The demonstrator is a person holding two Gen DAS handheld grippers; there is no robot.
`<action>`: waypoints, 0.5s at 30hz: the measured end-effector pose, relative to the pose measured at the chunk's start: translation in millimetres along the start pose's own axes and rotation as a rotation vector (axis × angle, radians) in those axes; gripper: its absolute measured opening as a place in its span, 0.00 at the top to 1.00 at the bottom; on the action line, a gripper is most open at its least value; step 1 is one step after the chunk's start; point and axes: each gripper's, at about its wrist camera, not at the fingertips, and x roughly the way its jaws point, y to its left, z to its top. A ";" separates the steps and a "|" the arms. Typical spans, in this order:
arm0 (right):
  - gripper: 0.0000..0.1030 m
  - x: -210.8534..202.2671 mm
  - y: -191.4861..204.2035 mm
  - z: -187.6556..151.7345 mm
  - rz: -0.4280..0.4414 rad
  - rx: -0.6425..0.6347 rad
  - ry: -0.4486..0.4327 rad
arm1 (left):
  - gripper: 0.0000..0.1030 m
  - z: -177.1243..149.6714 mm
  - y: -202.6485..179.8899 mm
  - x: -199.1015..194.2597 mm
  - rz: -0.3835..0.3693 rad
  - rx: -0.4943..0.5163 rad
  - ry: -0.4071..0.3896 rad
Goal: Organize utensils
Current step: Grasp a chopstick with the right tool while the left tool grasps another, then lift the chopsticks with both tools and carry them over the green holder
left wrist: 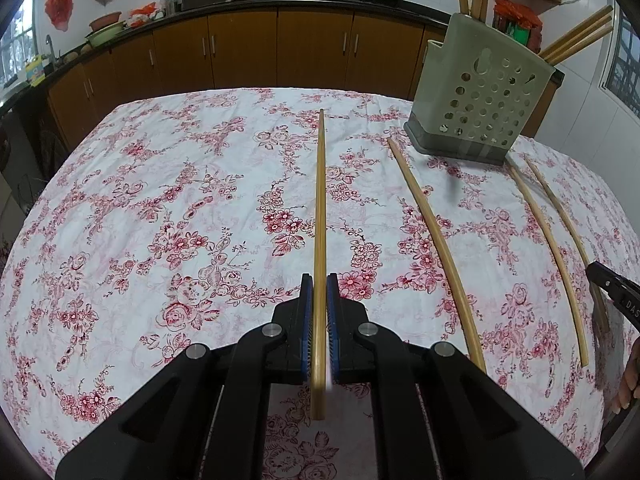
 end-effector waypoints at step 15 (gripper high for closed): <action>0.92 -5.7 -3.1 0.4 0.015 0.013 -0.005 | 0.92 -0.5 0.2 -1.2 0.001 0.013 0.007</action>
